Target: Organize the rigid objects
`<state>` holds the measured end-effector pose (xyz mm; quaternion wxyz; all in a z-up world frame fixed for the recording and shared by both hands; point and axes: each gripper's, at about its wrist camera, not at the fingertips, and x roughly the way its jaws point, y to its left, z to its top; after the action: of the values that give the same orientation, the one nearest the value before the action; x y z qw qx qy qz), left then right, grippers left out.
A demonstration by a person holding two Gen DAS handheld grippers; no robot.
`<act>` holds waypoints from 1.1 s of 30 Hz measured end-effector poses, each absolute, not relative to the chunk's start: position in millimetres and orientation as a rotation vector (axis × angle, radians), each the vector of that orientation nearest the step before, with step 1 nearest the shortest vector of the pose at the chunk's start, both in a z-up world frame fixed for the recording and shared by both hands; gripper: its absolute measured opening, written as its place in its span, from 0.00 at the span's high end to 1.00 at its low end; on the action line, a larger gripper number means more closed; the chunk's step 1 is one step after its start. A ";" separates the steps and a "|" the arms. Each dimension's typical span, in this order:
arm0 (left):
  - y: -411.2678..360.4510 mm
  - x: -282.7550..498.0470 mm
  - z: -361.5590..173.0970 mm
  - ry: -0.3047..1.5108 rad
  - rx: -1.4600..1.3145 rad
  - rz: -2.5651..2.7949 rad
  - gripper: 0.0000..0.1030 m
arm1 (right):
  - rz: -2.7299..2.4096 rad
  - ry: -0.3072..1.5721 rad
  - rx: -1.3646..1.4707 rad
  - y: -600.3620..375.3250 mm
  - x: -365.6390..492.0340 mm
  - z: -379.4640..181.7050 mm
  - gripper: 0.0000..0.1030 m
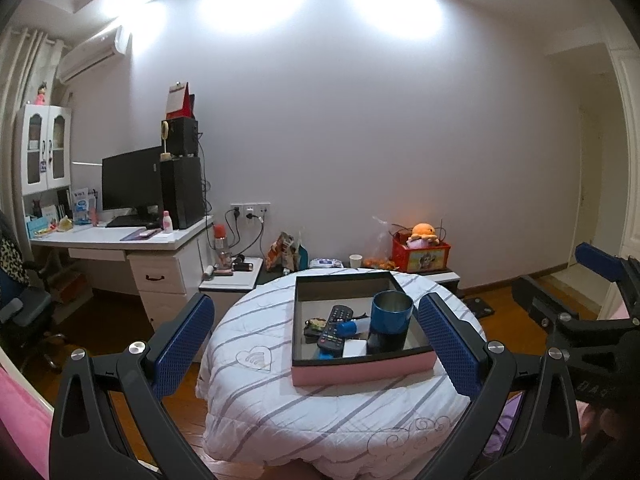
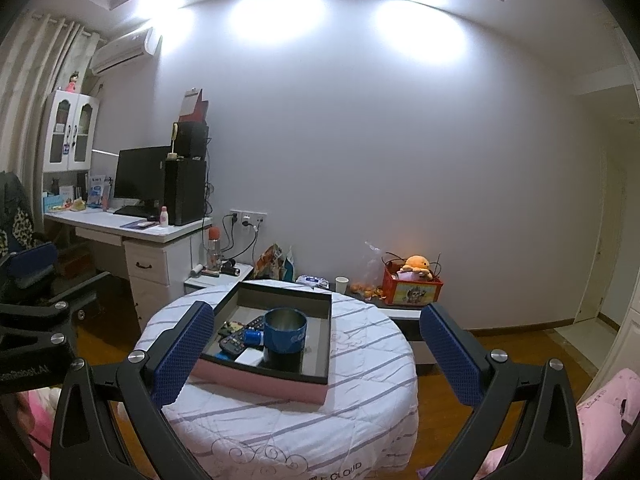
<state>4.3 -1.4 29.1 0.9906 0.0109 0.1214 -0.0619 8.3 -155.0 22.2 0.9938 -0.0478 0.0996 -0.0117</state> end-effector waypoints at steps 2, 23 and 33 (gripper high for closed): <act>-1.6 5.3 31.4 0.242 0.017 -0.129 0.00 | -0.029 0.196 -0.090 -157.3 7.9 24.2 0.00; -12.4 12.8 33.3 0.250 0.037 -0.138 0.00 | -0.036 0.197 -0.109 -157.7 8.6 28.7 0.00; -10.1 12.2 32.8 0.225 0.025 -0.147 0.00 | -0.040 0.209 -0.115 -157.4 10.5 26.1 0.00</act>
<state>12.2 -10.1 32.8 0.9909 0.0125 0.1120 -0.0735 10.5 -157.4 26.1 0.9927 -0.0572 0.1041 -0.0201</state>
